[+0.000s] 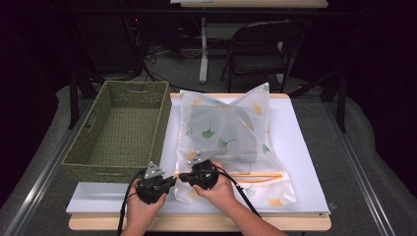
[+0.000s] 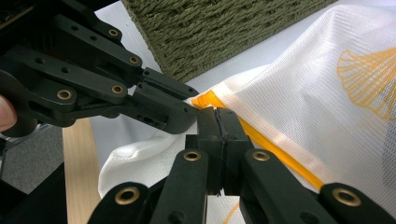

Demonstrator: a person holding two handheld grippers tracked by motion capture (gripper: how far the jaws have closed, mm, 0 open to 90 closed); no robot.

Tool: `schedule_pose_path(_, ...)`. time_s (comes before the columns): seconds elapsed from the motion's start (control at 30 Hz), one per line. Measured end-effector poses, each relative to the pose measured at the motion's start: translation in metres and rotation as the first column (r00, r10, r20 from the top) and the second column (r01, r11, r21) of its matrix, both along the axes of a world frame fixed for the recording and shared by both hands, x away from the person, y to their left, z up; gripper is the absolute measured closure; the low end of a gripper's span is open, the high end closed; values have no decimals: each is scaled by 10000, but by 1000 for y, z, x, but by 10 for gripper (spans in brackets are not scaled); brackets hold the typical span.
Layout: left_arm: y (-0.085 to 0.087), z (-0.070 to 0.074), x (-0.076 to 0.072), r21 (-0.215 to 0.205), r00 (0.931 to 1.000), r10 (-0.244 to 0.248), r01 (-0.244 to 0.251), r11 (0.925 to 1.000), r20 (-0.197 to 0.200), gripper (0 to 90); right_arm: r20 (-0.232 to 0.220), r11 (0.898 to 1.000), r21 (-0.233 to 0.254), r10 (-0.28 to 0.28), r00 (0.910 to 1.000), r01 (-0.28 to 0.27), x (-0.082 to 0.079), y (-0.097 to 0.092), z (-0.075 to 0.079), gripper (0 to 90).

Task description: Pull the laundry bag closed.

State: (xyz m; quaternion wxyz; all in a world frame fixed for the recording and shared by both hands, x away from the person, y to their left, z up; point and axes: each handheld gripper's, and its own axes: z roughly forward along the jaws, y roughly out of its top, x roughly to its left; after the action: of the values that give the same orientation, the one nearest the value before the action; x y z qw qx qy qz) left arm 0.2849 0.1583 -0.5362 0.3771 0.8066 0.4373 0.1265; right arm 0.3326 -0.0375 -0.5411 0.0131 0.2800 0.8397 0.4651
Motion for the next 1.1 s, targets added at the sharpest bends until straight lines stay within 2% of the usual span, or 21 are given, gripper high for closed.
schedule_pose_path(0.37,0,0,0,30,10000,-64,64,10000,-55,865,-242,10000,27,-72,9997,73,0,-2,-5,899)
schedule_pose_path(0.8,0,0,-1,69,10000,-50,50,10000,1,866,-279,10000,-5,-62,9996,62,0,-4,-7,899)
schedule_pose_path(1.1,4,1,-2,-16,10000,57,-57,10000,-13,867,-437,9986,-326,-442,9981,428,2,-16,-14,899)
